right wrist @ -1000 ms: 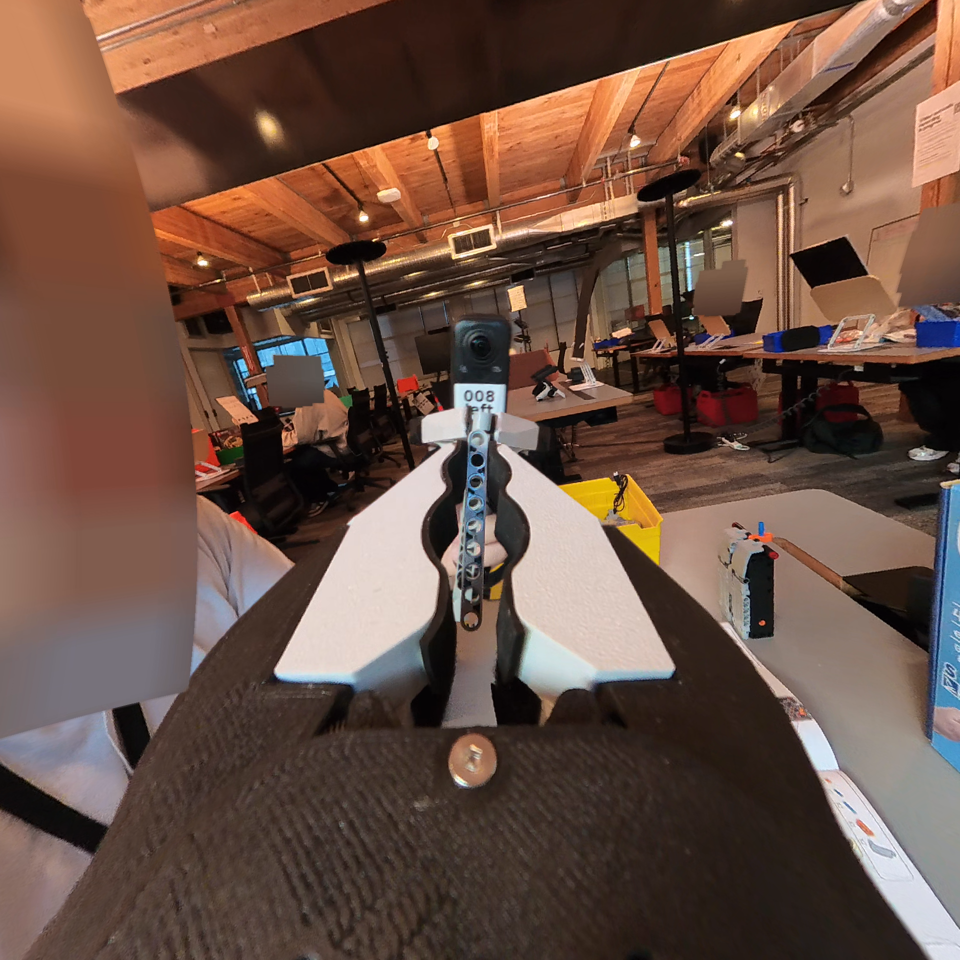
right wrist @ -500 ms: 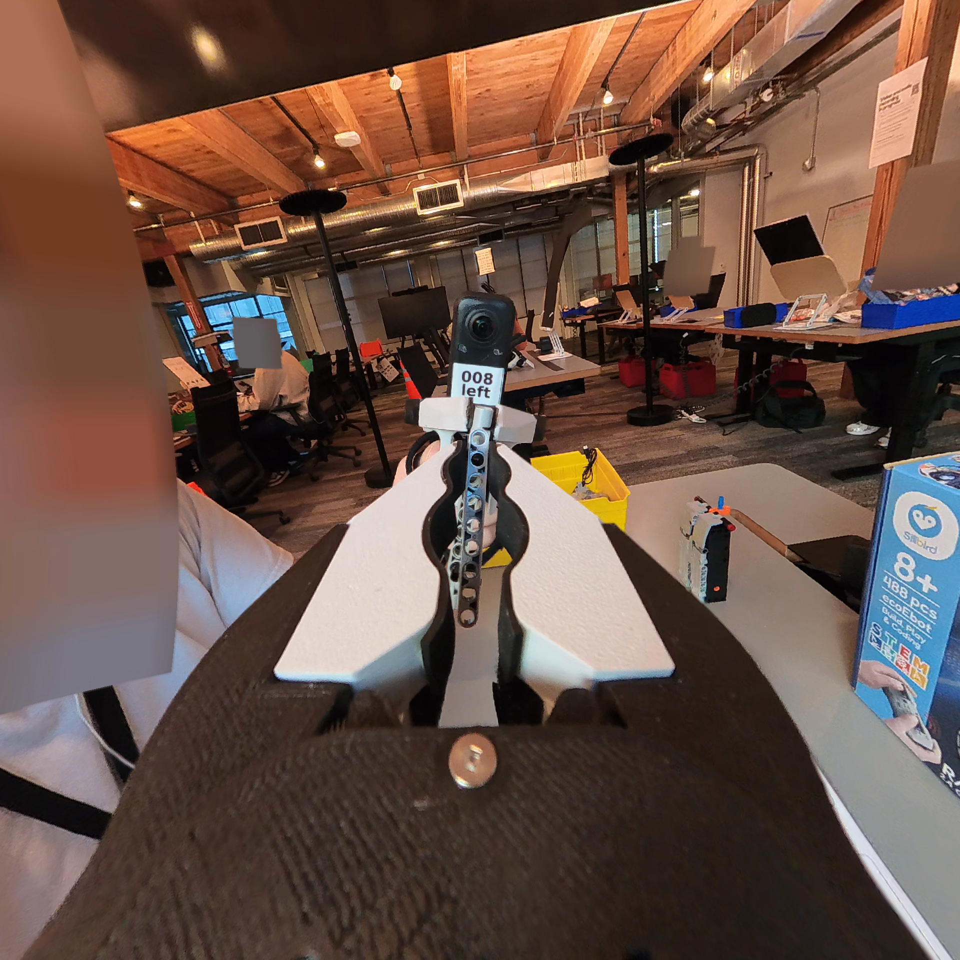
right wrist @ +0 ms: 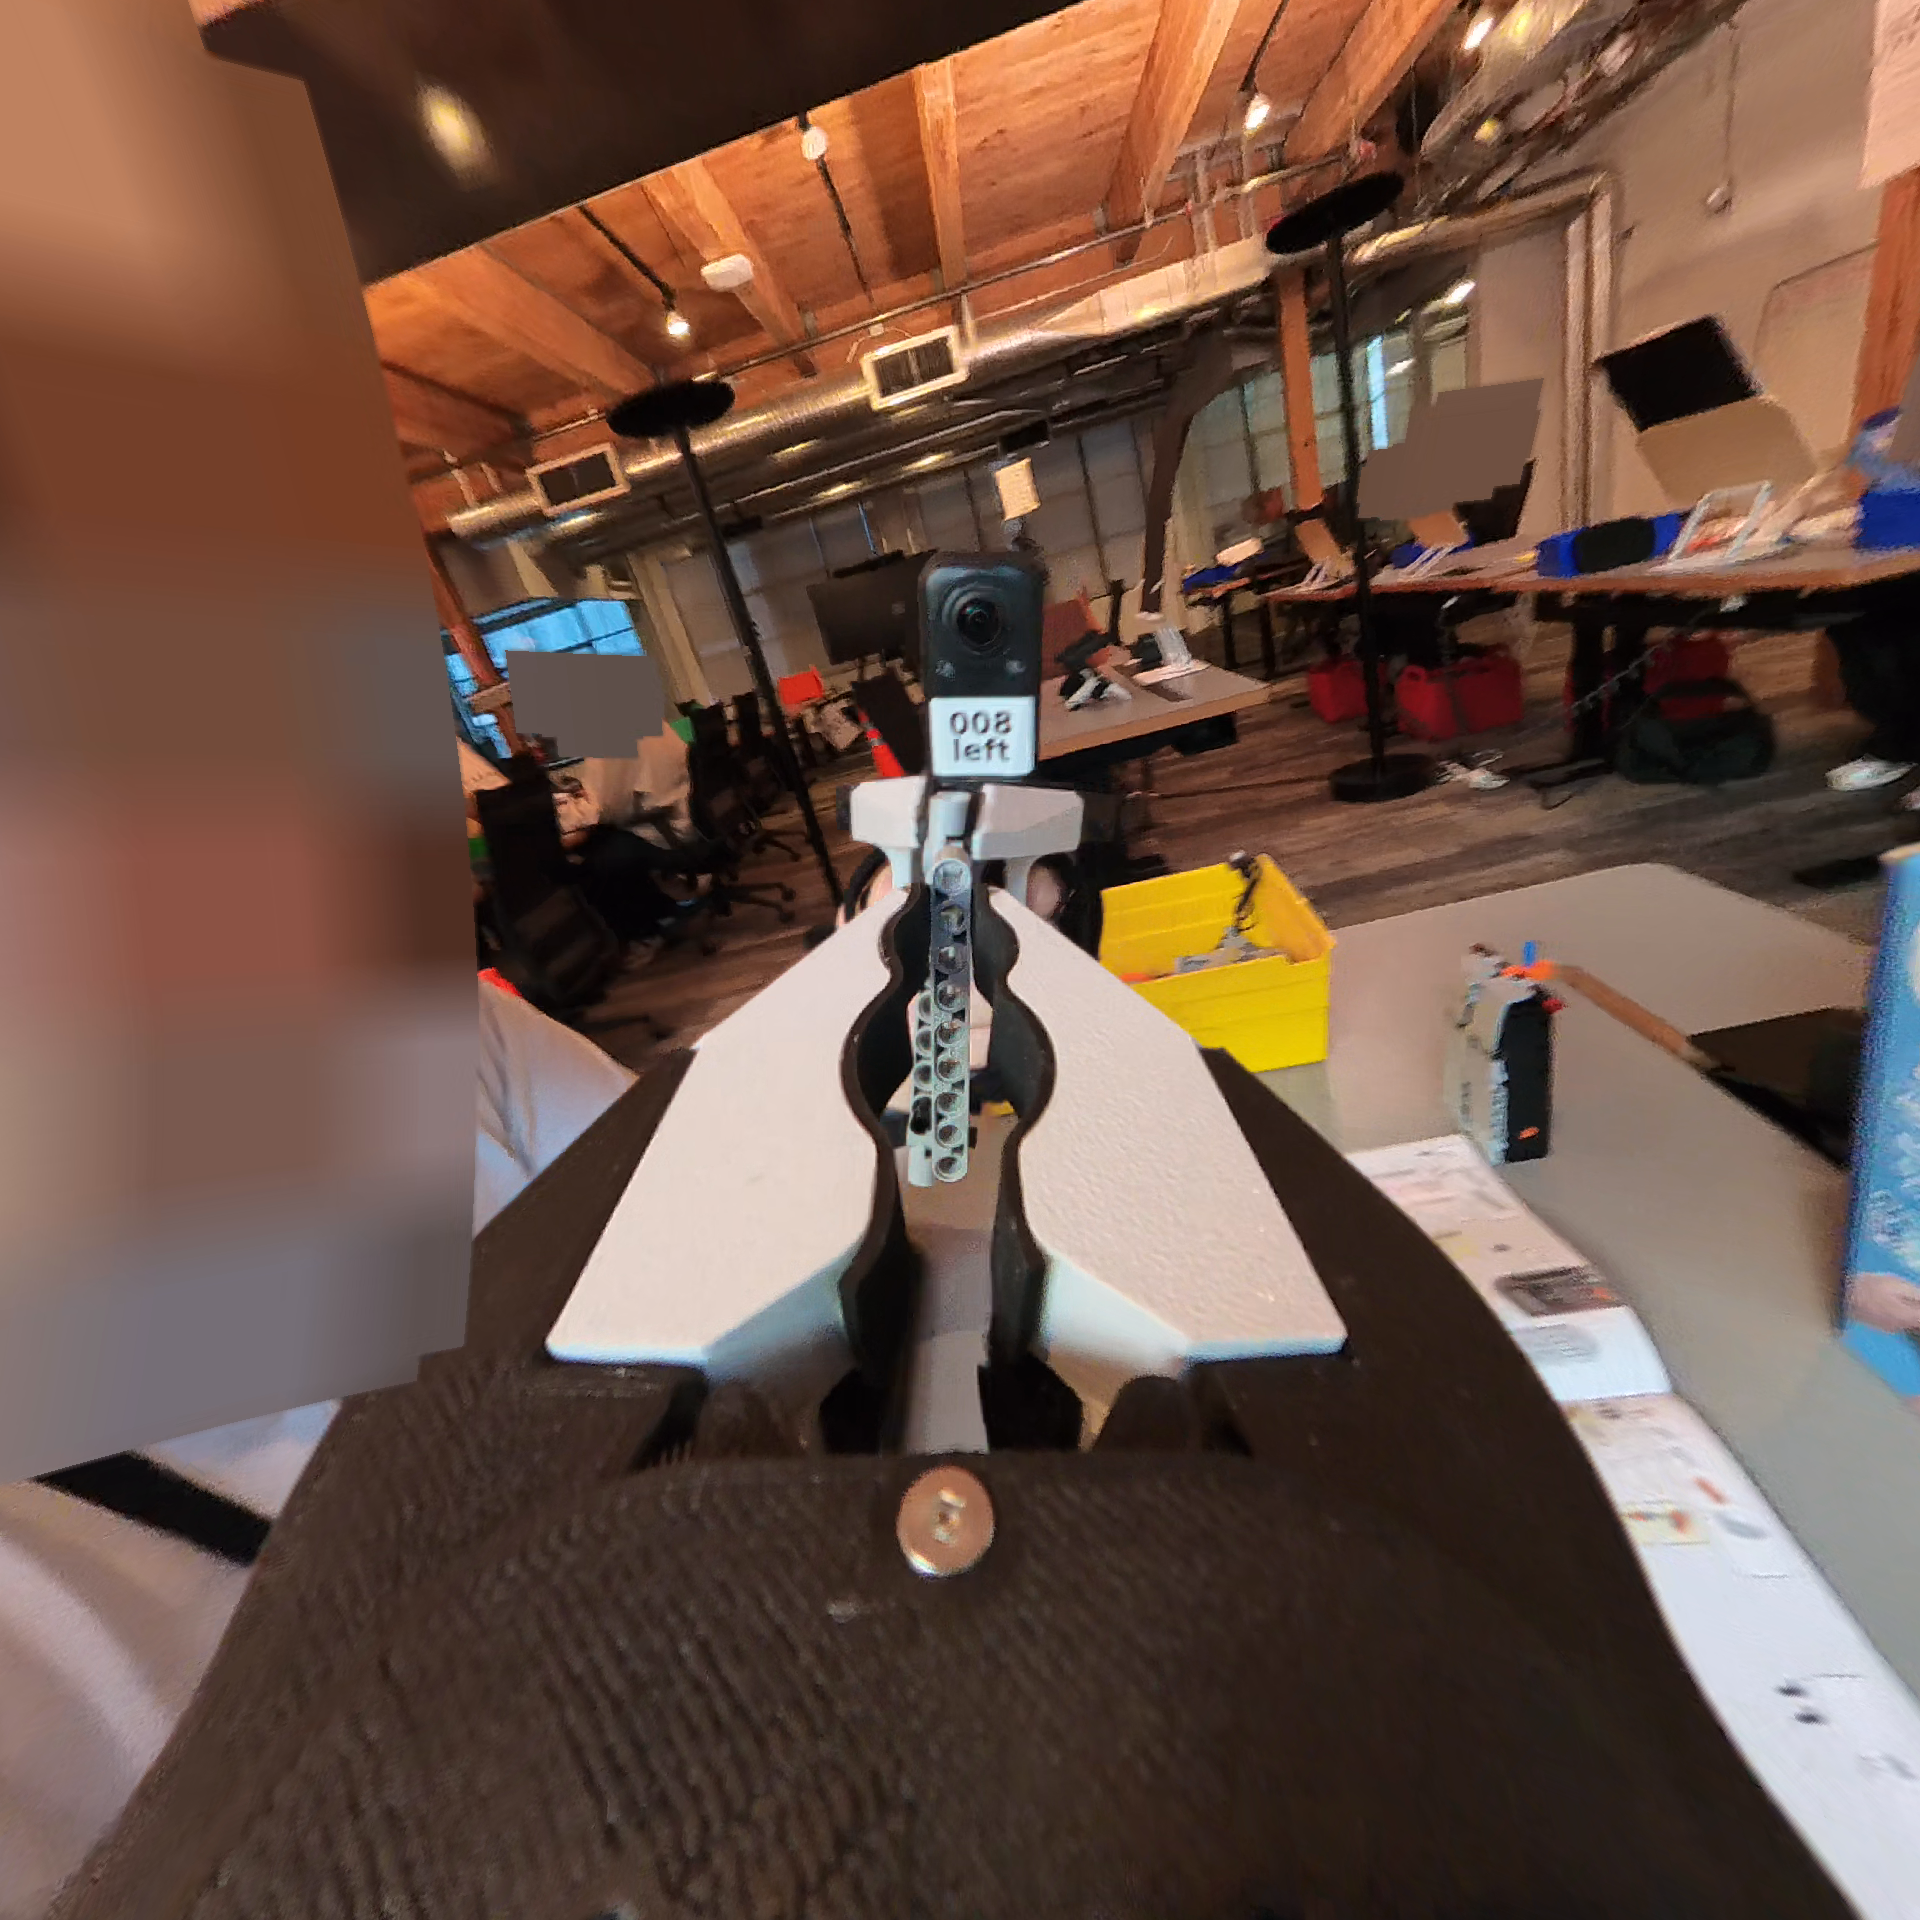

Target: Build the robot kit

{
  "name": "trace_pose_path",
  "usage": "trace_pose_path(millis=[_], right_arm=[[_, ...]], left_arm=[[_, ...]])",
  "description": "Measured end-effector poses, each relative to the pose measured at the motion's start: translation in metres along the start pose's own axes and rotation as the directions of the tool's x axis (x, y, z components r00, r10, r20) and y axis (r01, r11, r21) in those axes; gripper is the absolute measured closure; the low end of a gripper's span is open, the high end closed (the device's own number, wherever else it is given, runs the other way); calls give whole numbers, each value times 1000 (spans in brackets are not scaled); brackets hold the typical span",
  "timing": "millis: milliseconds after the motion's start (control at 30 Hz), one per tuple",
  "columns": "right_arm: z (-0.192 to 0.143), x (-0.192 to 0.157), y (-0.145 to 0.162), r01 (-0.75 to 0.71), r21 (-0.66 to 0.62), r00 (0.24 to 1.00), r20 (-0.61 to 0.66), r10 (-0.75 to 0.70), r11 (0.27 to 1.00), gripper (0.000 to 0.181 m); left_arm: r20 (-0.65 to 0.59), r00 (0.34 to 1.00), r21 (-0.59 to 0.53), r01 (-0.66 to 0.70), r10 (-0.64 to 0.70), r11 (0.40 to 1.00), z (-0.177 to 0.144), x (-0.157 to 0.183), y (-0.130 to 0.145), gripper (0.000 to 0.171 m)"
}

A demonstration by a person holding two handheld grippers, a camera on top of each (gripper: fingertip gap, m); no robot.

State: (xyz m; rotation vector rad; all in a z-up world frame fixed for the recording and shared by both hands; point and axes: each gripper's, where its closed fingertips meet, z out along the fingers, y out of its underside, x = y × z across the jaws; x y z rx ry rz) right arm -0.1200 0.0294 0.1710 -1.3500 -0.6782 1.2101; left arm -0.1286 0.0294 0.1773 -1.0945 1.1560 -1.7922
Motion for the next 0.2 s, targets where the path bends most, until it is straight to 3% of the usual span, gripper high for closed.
trace_pose_path(millis=[200], right_arm=[[-2,-3,5,-129,-23,986,104,131,991,175]], left_arm=[[-40,999,-27,30,-31,999,5,6,5,167]])
